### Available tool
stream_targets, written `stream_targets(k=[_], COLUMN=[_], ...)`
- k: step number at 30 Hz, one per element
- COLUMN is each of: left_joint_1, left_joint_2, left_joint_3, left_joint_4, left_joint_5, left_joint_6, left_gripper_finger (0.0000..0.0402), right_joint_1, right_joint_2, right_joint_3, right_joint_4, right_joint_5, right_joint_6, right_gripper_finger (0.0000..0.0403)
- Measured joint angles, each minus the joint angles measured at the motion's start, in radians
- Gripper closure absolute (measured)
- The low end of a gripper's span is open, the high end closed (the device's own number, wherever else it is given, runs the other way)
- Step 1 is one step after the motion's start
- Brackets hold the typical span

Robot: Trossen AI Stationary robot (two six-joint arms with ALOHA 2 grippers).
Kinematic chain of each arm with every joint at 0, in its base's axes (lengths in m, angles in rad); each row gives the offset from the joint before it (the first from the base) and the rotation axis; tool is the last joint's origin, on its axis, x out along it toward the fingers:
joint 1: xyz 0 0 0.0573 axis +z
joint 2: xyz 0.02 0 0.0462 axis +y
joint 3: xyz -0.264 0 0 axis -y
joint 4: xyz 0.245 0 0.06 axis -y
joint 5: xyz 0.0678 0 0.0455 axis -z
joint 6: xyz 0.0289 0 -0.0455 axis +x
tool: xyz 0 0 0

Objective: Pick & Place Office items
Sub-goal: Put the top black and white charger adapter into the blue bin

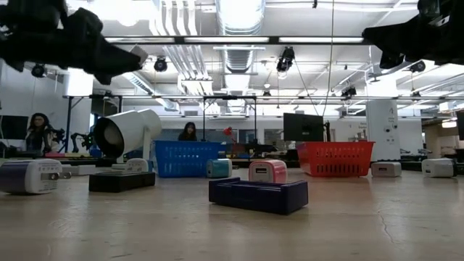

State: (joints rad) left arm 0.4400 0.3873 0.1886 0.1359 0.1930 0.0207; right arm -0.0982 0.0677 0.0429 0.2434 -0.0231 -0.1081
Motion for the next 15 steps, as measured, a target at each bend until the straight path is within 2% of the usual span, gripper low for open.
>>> stream_targets(k=[6, 15], left_joint_1=[0.0, 0.0], left_joint_2=[-0.063, -0.063], left_joint_3=[-0.068, -0.108], left_joint_4=[0.003, 0.007], left_joint_5=[0.0, -0.011], left_joint_6=[0.019, 0.054], left_gripper_finger=[0.0267, 0.0267], right_joint_1=[0.0, 0.0], right_joint_2=[0.0, 0.0], right_joint_3=[0.0, -0.002], right_joint_4=[0.0, 0.001], right_joint_5=[0.0, 0.006], right_joint_6=[-0.002, -0.008], right_gripper_finger=[0.0394, 0.0394])
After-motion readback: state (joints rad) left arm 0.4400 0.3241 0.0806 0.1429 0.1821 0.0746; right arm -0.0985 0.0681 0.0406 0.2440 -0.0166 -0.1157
